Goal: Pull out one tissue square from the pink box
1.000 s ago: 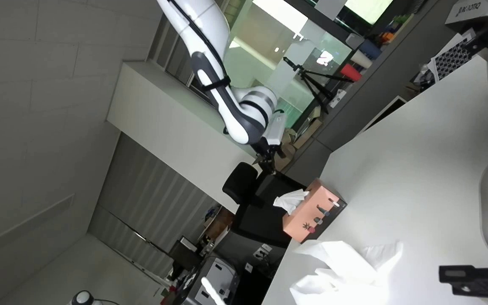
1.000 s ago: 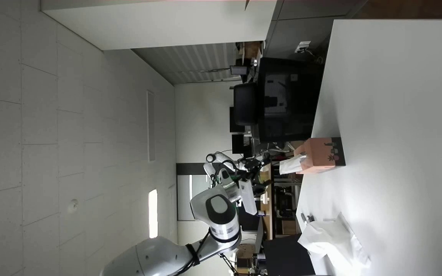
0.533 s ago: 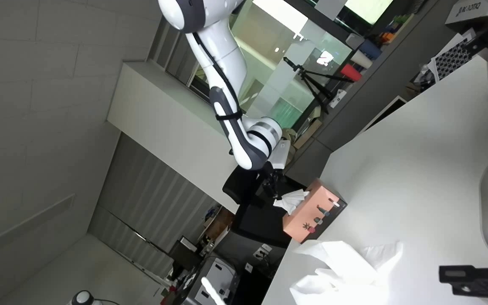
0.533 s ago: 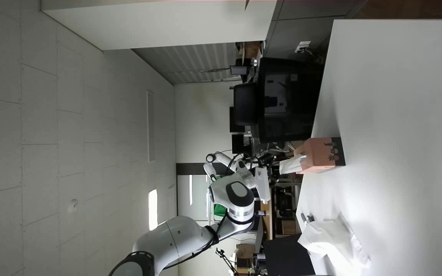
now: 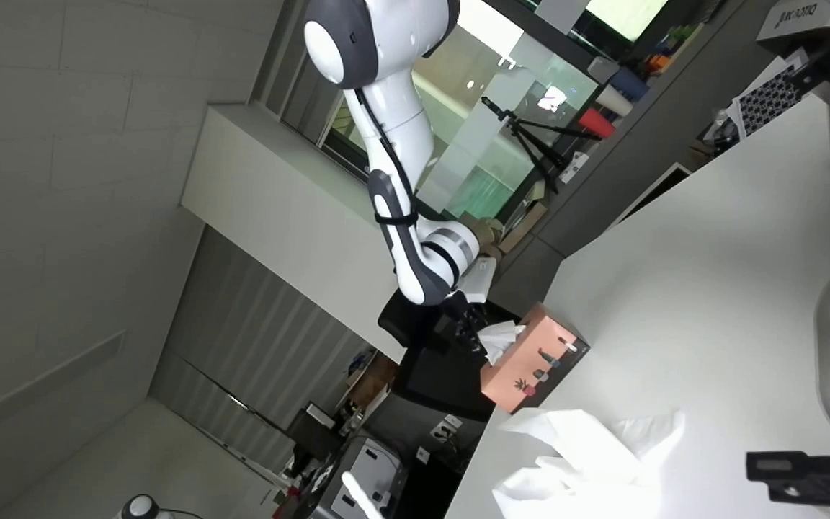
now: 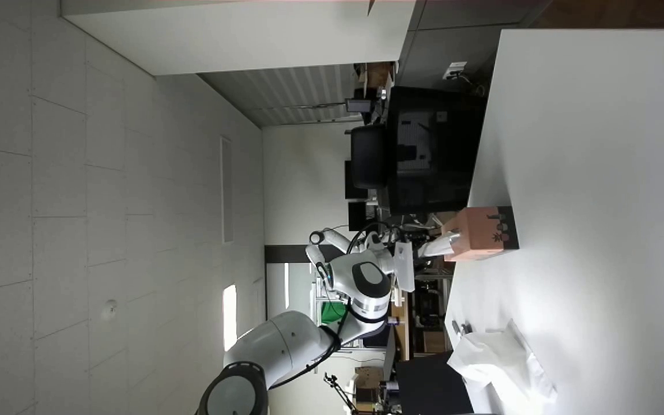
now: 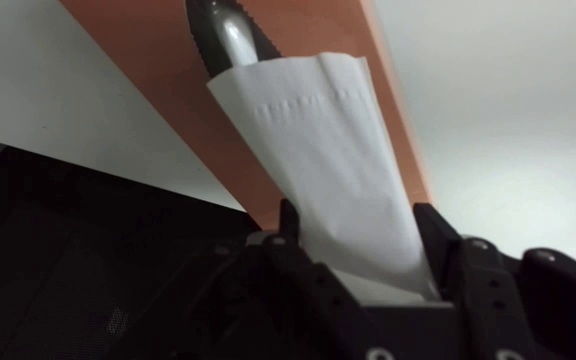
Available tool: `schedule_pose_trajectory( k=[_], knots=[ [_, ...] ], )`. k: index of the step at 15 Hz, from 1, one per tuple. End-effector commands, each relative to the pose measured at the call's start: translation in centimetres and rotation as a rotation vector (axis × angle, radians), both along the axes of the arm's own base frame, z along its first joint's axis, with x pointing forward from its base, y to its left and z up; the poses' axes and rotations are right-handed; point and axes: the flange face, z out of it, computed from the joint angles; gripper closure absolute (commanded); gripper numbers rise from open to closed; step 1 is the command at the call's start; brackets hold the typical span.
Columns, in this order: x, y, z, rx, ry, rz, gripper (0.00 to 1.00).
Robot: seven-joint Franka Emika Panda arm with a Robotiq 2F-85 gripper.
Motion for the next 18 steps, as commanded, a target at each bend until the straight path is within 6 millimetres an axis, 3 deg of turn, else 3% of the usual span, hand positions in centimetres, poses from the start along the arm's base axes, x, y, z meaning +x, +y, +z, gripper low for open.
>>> schedule_pose_trajectory(
  k=[1, 6, 9, 13, 16, 18],
  knots=[
    [1.5, -0.3, 0.6, 0.049, 0.026, 0.001, 0.69],
    [1.8, -0.2, 3.8, 0.124, 0.045, -0.005, 0.99],
    [1.4, 0.2, 7.4, 0.162, 0.029, 0.007, 1.0],
    [0.0, 1.3, 14.0, 0.217, -0.01, 0.063, 1.0],
    [-2.2, 3.0, 19.1, 0.317, -0.021, 0.16, 1.0],
    [-3.7, 3.9, 21.5, 0.41, 0.011, 0.243, 1.0]
  ],
)
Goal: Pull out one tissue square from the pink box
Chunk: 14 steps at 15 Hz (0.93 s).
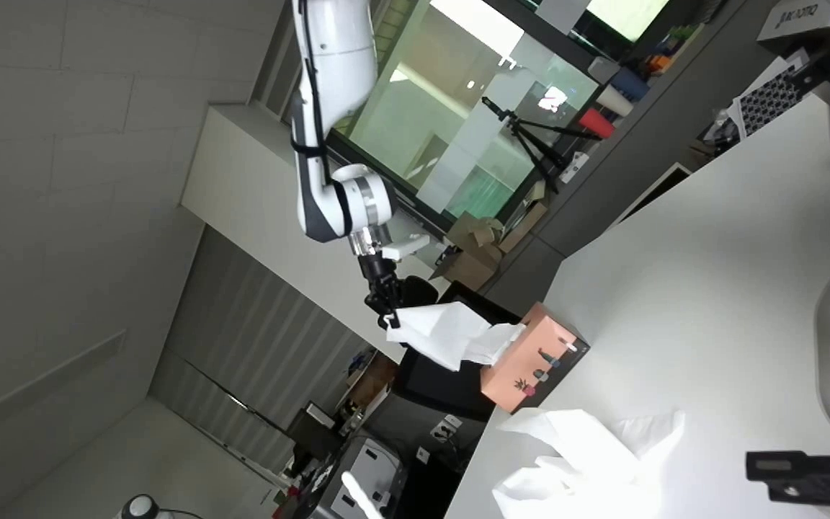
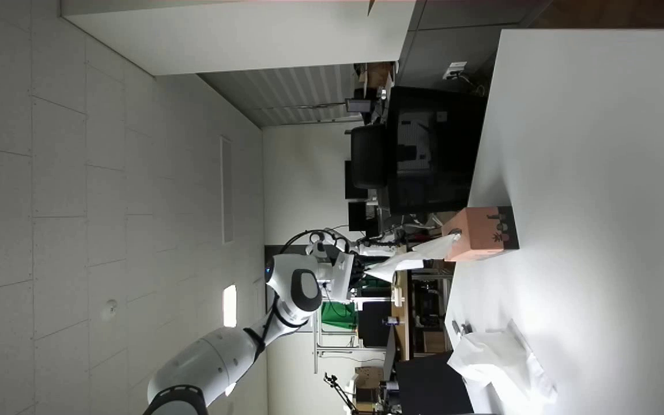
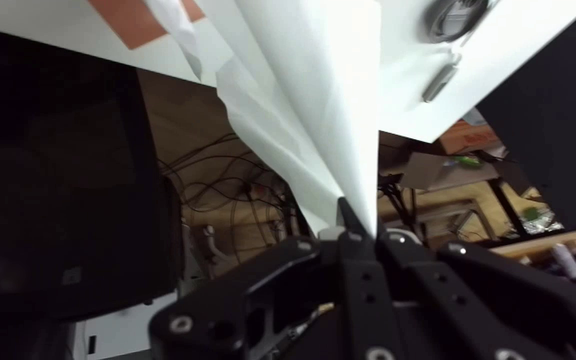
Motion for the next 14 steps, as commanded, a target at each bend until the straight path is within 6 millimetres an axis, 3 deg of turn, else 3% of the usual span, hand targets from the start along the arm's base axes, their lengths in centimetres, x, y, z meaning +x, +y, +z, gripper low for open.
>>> schedule_pose_trajectory(
  k=[1, 4, 7, 11, 14],
  knots=[
    [-4.0, 1.1, 4.0, 0.128, 0.059, 0.155, 1.0],
    [-6.3, 0.7, 4.1, 0.228, 0.162, 0.253, 1.0],
    [-7.3, -0.5, 1.4, 0.313, 0.213, 0.323, 1.0],
    [-7.7, -1.1, -5.0, 0.394, 0.293, 0.374, 1.0],
    [-8.0, 0.5, -10.0, 0.431, 0.394, 0.415, 1.0]
  ],
)
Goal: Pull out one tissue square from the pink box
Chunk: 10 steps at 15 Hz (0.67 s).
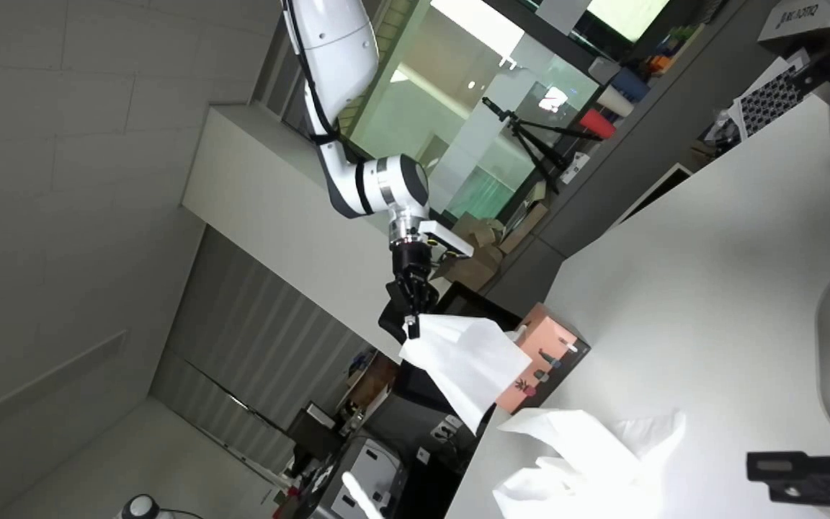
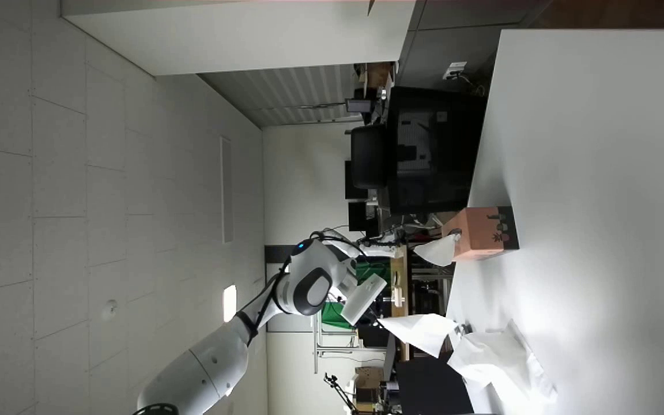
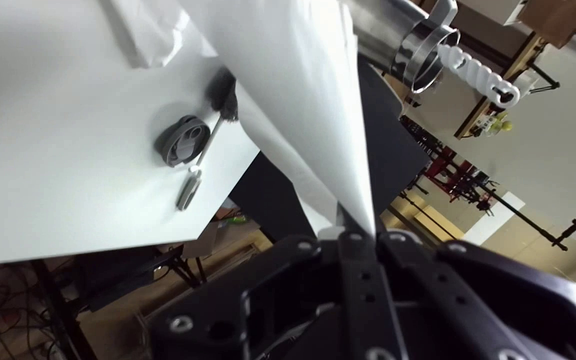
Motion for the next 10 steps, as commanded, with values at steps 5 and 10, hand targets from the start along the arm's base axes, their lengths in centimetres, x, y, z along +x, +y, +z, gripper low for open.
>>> schedule_pose_trajectory(
  k=[5, 10],
  knots=[
    [-0.4, 5.3, -10.8, 0.004, 0.187, 0.106, 1.0],
    [-0.7, 7.7, -17.6, -0.175, 0.17, 0.138, 1.0]
  ],
)
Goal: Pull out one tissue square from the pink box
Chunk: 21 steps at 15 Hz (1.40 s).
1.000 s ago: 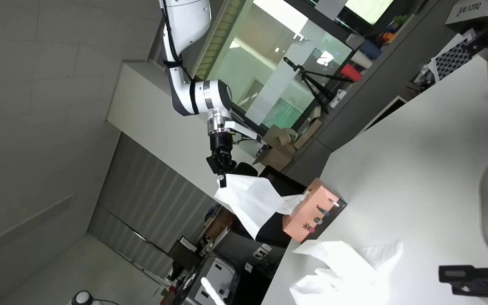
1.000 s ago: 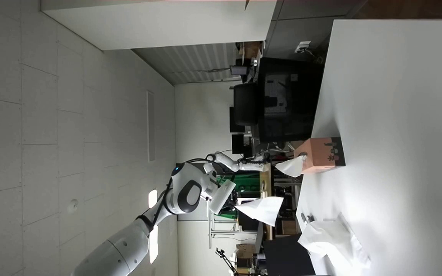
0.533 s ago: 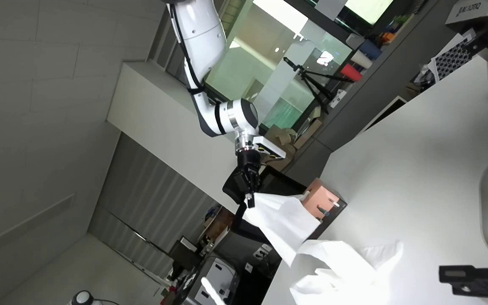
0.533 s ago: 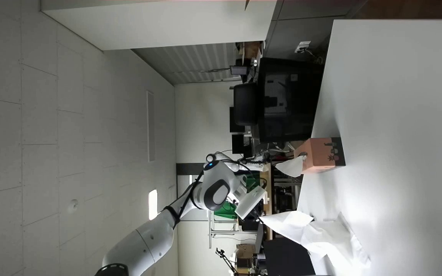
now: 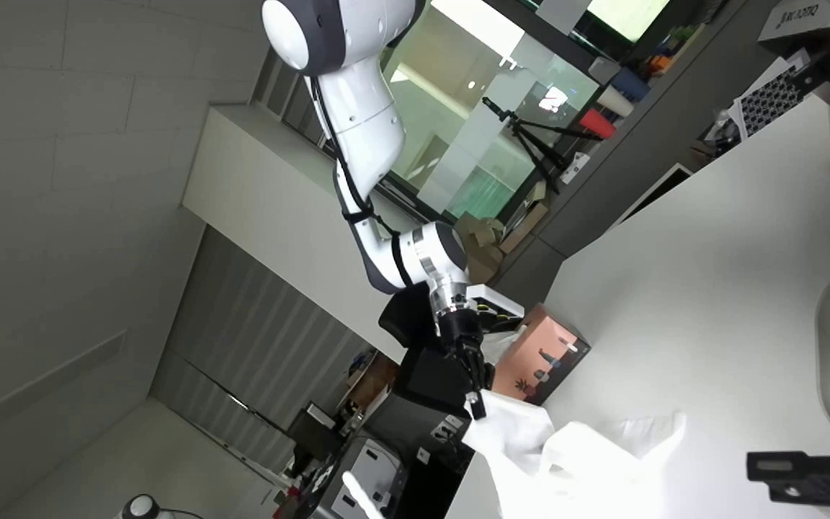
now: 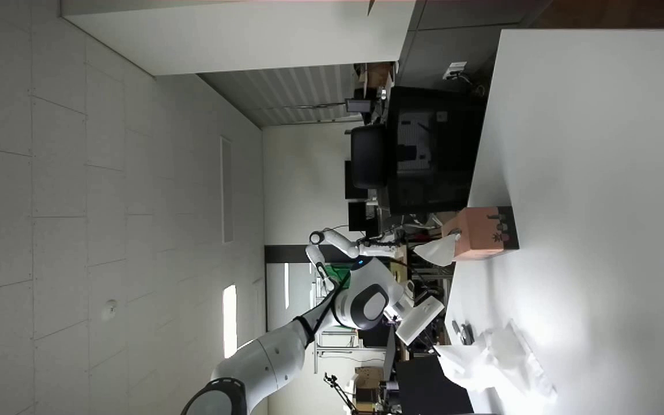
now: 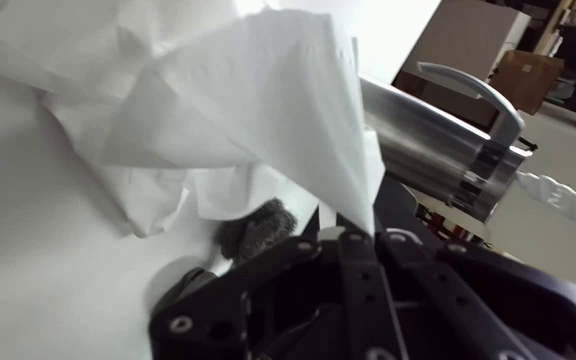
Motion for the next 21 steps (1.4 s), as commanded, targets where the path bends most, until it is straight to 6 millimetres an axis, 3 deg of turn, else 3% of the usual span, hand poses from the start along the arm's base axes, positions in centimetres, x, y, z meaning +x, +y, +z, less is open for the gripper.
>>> schedule_pose_trajectory(
  k=[1, 5, 9, 10, 11, 14, 15, 21],
  knots=[
    [0.6, 0.9, -3.9, -0.143, -0.017, 0.035, 1.0],
    [-0.9, 0.0, -8.0, -0.27, -0.064, 0.067, 1.0],
    [-2.1, -1.0, -10.4, -0.348, -0.104, 0.074, 1.0],
    [-2.3, -1.3, -10.3, -0.357, -0.111, 0.065, 0.74],
    [-2.5, -1.5, -10.2, -0.354, -0.117, 0.061, 0.73],
    [-1.4, -1.0, -8.6, -0.322, -0.14, 0.028, 0.55],
    [0.1, 0.3, -8.1, -0.295, -0.152, 0.018, 0.47],
    [2.6, 0.5, 0.0, -0.25, -0.281, -0.022, 0.07]
  ],
)
